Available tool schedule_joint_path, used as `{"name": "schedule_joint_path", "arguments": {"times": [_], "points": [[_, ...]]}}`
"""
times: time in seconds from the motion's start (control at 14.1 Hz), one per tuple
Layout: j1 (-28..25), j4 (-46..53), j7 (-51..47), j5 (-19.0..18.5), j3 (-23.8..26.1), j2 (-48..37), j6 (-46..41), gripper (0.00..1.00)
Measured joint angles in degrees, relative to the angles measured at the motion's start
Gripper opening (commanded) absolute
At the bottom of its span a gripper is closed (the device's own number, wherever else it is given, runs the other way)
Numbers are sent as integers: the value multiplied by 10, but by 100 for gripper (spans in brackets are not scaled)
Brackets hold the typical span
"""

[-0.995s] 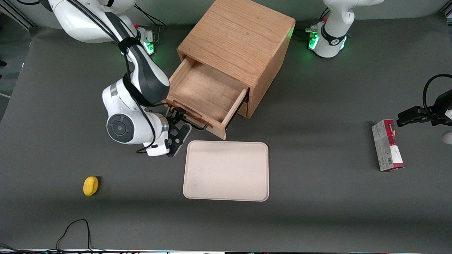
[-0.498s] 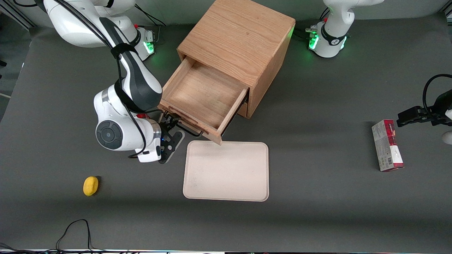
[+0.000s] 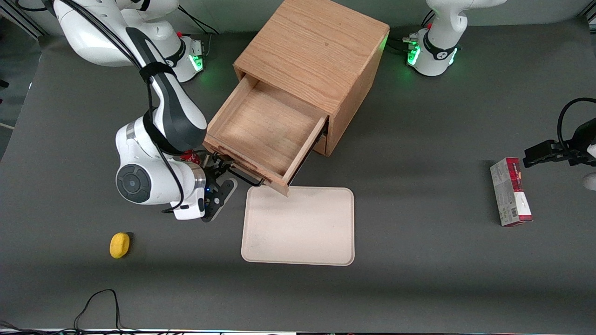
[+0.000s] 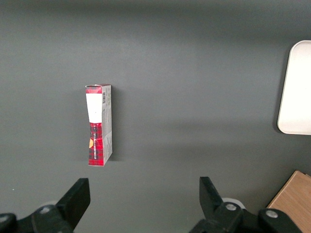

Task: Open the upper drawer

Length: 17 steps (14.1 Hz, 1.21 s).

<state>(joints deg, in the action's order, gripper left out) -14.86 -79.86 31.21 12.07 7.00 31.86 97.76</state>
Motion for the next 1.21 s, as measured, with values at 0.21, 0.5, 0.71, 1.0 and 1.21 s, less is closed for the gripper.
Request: {"name": "schedule_joint_path", "arguments": {"times": [0.21, 0.5, 0.71, 1.0, 1.21], "points": [[1, 7, 0, 0, 0, 2, 0, 100], [7, 19, 0, 0, 0, 9, 1, 100], [19, 29, 0, 0, 0, 16, 2, 100], [25, 45, 0, 0, 1, 15, -2, 100], [25, 63, -1, 0, 1, 10, -26, 100]]}}
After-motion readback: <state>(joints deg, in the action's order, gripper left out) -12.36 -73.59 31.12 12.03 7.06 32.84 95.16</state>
